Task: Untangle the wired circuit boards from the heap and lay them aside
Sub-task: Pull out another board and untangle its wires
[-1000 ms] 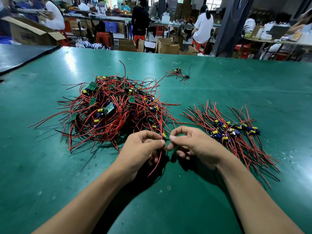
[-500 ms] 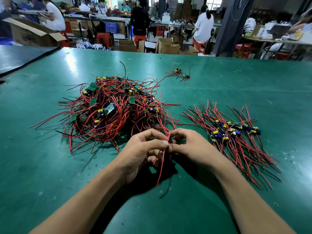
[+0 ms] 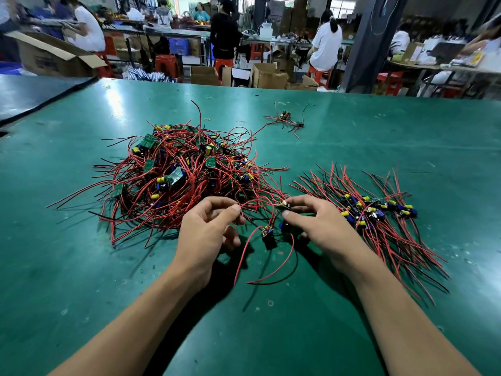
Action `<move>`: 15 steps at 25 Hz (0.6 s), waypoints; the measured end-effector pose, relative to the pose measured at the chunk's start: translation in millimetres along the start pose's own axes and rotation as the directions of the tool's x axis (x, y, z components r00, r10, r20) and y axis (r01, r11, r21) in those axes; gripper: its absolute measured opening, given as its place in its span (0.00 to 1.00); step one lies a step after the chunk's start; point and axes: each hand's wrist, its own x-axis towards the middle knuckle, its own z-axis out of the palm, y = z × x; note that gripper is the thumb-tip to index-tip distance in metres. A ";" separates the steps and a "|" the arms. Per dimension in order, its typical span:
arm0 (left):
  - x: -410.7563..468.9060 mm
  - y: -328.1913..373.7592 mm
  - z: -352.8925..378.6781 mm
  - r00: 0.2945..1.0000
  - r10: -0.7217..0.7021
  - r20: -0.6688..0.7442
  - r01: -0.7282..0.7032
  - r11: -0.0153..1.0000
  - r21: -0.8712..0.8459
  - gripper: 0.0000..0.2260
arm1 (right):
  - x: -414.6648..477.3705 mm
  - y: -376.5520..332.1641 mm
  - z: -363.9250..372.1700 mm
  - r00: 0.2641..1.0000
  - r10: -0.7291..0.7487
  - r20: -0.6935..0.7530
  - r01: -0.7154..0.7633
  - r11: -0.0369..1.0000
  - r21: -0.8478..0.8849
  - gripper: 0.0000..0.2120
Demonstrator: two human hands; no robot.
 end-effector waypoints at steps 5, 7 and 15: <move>-5.9 0.5 3.7 0.977 0.007 0.214 -0.002 1.000 -0.024 0.11 | -1.1 -6.7 0.2 0.991 0.116 0.073 -0.133 0.949 0.285 0.05; -10.4 -4.5 5.9 0.951 0.070 0.300 -0.141 0.965 0.222 0.17 | -0.6 -9.2 1.0 0.980 0.150 0.131 -0.188 0.916 0.355 0.04; -12.3 -18.2 10.8 0.820 0.366 0.441 -0.571 0.591 0.570 0.21 | -8.6 -12.8 18.2 0.974 0.117 0.194 -0.192 0.880 0.435 0.05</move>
